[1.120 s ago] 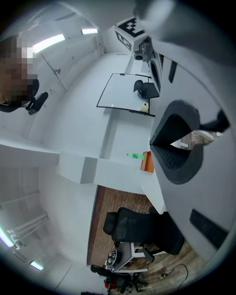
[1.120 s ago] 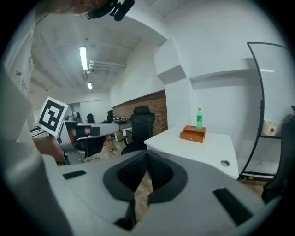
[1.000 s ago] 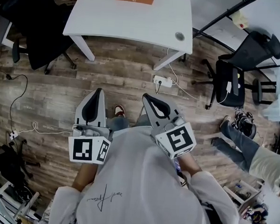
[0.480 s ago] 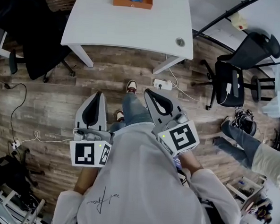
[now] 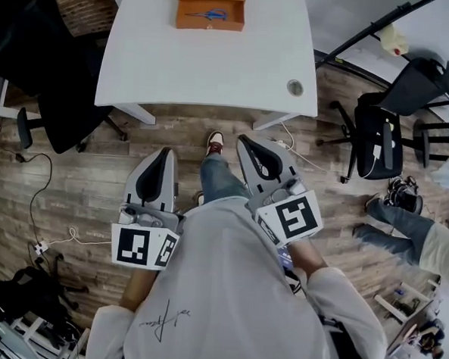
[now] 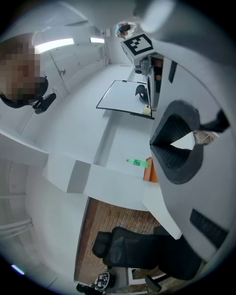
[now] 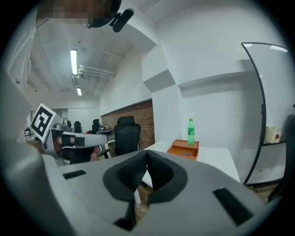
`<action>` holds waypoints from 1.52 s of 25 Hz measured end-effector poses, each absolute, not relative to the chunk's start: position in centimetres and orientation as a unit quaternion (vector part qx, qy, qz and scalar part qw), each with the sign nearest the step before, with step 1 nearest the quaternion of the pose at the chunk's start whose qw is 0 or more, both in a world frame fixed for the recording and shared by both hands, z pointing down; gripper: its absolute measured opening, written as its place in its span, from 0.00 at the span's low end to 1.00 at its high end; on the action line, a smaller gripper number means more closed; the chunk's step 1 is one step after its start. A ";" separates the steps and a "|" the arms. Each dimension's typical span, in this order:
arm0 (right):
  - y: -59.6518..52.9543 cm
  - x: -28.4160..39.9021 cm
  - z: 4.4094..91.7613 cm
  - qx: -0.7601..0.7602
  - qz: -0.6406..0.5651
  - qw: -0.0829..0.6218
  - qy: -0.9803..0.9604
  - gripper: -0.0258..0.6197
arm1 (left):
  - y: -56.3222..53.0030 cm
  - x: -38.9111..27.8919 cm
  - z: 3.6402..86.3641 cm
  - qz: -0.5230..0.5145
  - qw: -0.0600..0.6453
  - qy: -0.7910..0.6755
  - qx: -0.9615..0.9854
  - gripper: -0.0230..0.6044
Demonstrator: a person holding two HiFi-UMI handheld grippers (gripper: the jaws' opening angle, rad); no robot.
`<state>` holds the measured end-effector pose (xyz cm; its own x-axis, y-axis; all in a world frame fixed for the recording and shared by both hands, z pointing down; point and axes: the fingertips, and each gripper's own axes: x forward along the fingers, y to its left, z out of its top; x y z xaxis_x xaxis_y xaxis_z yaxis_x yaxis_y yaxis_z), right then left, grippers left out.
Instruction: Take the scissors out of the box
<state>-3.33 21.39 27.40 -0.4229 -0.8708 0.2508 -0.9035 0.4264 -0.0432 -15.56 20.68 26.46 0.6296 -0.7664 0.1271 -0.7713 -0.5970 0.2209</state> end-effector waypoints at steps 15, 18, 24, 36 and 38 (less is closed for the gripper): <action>5.3 3.5 27.3 0.507 0.096 0.084 -0.852 0.05 | 4.5 -8.2 25.6 0.033 0.118 -0.424 0.897 0.05; 2.6 4.9 27.6 0.497 0.092 0.080 -0.859 0.05 | 2.0 -7.6 25.8 0.039 0.117 -0.438 0.890 0.05; -1.7 7.6 28.6 0.498 0.087 0.086 -0.859 0.05 | -1.3 -7.1 26.9 0.050 0.124 -0.460 0.878 0.05; -5.5 9.8 29.5 0.485 0.073 0.125 -0.862 0.05 | -3.9 -4.9 27.9 0.057 0.134 -0.450 0.881 0.05; -6.2 9.5 29.7 0.478 0.069 0.133 -0.866 0.05 | -4.4 -4.8 28.1 0.058 0.135 -0.448 0.882 0.05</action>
